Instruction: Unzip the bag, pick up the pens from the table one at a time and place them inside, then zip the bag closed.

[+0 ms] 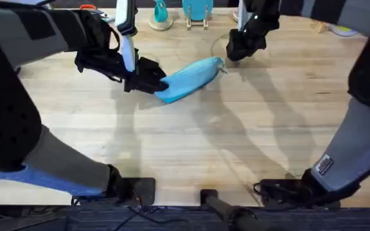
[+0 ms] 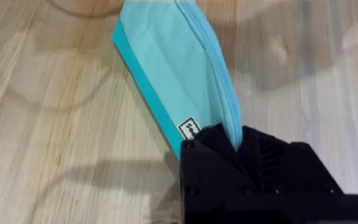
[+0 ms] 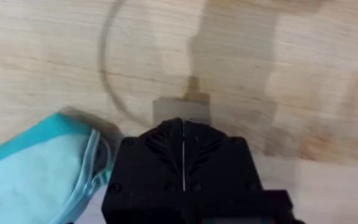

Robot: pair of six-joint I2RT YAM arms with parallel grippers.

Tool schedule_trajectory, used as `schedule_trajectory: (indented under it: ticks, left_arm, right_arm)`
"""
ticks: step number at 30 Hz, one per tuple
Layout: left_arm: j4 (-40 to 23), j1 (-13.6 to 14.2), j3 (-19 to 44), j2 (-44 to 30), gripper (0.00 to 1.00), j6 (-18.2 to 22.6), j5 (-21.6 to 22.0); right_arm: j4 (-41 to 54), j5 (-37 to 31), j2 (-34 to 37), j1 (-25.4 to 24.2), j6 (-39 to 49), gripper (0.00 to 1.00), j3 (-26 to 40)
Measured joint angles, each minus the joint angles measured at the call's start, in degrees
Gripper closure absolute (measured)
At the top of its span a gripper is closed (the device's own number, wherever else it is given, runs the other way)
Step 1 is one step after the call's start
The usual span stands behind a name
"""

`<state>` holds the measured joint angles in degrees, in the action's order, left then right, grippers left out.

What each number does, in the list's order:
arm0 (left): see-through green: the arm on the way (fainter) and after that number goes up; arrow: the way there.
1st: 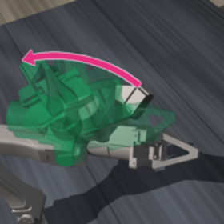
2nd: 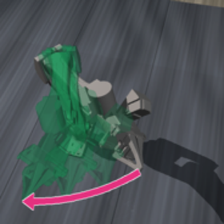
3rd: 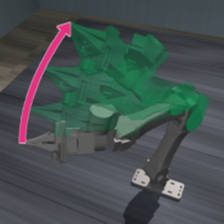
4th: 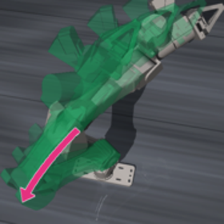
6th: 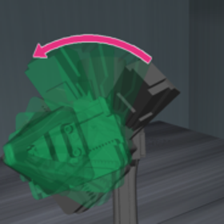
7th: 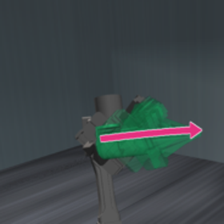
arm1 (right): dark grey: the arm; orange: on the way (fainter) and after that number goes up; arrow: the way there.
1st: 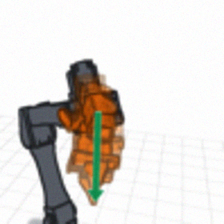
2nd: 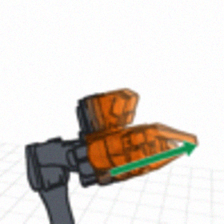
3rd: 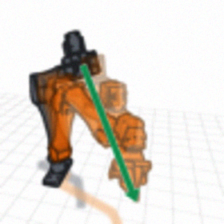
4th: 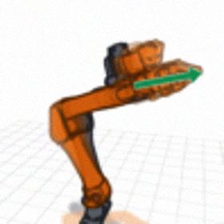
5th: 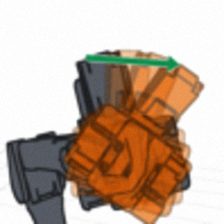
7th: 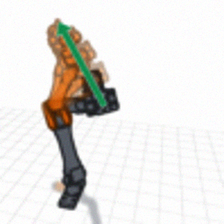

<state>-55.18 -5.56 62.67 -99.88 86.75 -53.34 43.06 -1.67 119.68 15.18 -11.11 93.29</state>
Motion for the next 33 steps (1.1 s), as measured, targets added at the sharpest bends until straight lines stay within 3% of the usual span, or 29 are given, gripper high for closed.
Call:
schedule_trajectory:
  ticks: [3,5,11,12,20,22,23,27,28,33]
  left_arm:
    - [0.01,0.00,0.00,0.00,0.958,0.01,0.02]
    - [0.02,0.00,0.00,0.00,0.958,0.01,0.00]
    - [0.02,0.00,0.00,0.00,0.958,0.01,0.02]
    - [0.04,0.00,0.00,0.00,0.958,0.01,0.02]
    - [0.11,0.00,0.00,0.00,0.948,0.01,0.02]
    - [0.10,0.00,0.00,0.00,0.904,0.02,0.01]
    - [-0.01,0.00,0.00,0.00,0.819,0.21,0.02]
    - [-0.28,-0.09,0.00,0.00,0.157,0.01,-0.24]
    - [-0.63,-0.11,0.00,0.00,0.054,-0.18,-0.25]
    - [-0.71,-0.11,-0.02,0.00,0.006,-0.19,-0.37]
  right_arm:
    - [2.93,0.01,-2.50,0.00,0.00,0.969,1.27]
    - [4.60,0.02,-5.05,0.00,-0.03,0.874,2.57]
    - [8.11,0.02,-13.80,0.00,2.63,0.050,7.46]
    - [8.98,0.02,-14.97,0.00,3.01,0.020,8.04]
    - [13.50,0.01,-20.40,0.00,4.33,0.005,9.28]
    - [14.29,0.02,-20.89,0.00,4.36,0.005,9.28]
    - [14.63,0.02,-20.98,0.00,4.41,0.005,9.28]
    - [16.51,0.02,-21.05,0.00,4.74,0.006,9.28]
    - [16.84,0.02,-21.05,0.00,4.76,0.006,9.28]
    - [17.41,0.02,-21.05,0.00,4.80,0.005,9.28]
